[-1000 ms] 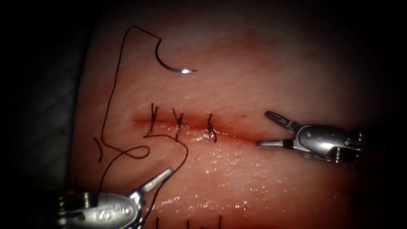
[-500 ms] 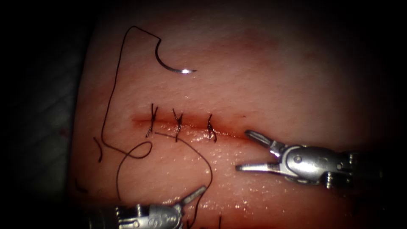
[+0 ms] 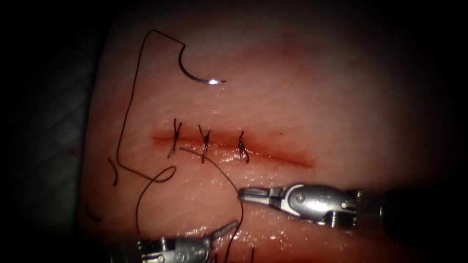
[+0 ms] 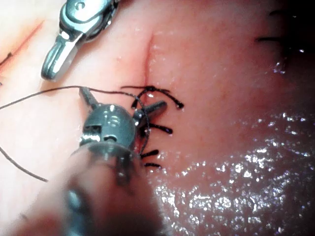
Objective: Wound Closure
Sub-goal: Set the suture down onto the pad.
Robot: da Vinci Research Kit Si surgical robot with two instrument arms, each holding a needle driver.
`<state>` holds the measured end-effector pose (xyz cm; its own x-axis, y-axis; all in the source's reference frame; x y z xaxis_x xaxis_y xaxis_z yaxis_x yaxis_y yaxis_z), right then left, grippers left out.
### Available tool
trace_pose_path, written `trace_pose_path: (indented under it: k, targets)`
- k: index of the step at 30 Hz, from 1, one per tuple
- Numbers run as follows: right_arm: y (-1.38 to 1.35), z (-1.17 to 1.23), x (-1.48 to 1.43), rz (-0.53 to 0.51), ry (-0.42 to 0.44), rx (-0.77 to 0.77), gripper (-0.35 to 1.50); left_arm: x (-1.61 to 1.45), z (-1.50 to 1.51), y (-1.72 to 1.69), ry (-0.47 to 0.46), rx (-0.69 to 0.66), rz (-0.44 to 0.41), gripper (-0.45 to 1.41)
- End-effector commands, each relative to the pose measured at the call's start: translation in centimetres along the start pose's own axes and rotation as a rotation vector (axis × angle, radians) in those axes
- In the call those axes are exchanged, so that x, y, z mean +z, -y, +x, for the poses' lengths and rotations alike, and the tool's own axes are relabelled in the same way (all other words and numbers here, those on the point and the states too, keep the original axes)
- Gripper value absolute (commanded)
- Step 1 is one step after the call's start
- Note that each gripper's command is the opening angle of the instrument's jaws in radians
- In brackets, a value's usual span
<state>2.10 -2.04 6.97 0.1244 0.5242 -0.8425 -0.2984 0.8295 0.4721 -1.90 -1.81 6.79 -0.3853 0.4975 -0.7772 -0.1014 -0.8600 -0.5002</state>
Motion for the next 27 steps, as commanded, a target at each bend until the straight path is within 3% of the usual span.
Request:
trace_pose_path:
  k: [1,11,18,27]
  targets:
    - [0.02,-0.09,0.11,0.001,-0.001,0.002,-0.35,0.09,-0.06,-0.01,0.007,-0.001,-0.002,0.9]
    - [0.12,-0.43,0.21,0.009,0.076,-0.032,-0.35,-0.02,-0.03,0.02,0.012,-0.011,-0.019,0.9]
    - [0.12,-0.67,0.11,0.012,0.107,-0.047,-0.35,-0.55,0.36,0.16,-0.074,-0.031,0.027,0.9]
    - [0.18,-0.68,0.02,0.012,0.115,-0.051,-0.35,-1.27,0.9,0.34,-0.105,0.043,0.179,0.91]
